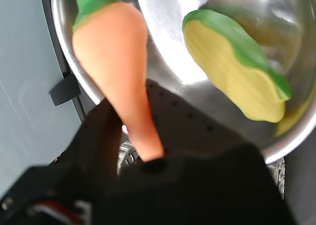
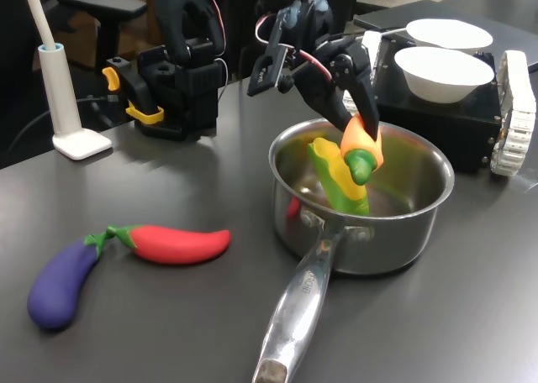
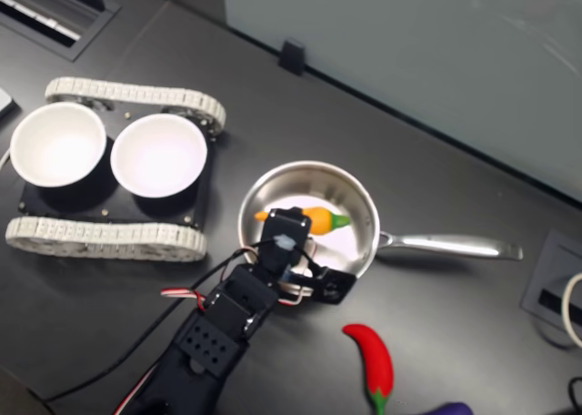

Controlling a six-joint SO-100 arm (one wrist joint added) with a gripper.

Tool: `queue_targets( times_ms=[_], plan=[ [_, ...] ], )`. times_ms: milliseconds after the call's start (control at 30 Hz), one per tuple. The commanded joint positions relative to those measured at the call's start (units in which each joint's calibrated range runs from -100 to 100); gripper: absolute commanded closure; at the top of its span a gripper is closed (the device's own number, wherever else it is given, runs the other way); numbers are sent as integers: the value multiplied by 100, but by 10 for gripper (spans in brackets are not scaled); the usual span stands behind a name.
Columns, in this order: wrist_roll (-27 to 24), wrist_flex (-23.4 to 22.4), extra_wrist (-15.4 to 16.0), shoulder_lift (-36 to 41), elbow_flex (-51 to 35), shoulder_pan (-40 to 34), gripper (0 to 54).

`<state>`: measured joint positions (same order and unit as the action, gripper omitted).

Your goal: Pick up the carrot and place them in the pan

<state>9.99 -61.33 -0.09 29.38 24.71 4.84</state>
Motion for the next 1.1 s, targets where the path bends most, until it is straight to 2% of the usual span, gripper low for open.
queue_targets(
  times_ms=[0, 100, 200, 400, 567, 700, 867, 967, 1067],
  plan=[
    [-39, 312, -100, 297, -158, -117, 413],
    [-34, 278, -142, 280, -140, -140, 315],
    [-44, 192, -235, 306, -140, -197, 266],
    [-54, 30, -310, 356, -249, -197, 214],
    [-98, -422, -310, 474, -785, -243, 209],
    [-147, -814, -302, 786, -1185, -381, 235],
    [-210, -1181, -293, 1242, -1448, -496, 323],
    [-230, -1343, -293, 1546, -1476, -553, 396],
    [-264, -1488, -285, 1832, -1448, -587, 500]
  ],
)
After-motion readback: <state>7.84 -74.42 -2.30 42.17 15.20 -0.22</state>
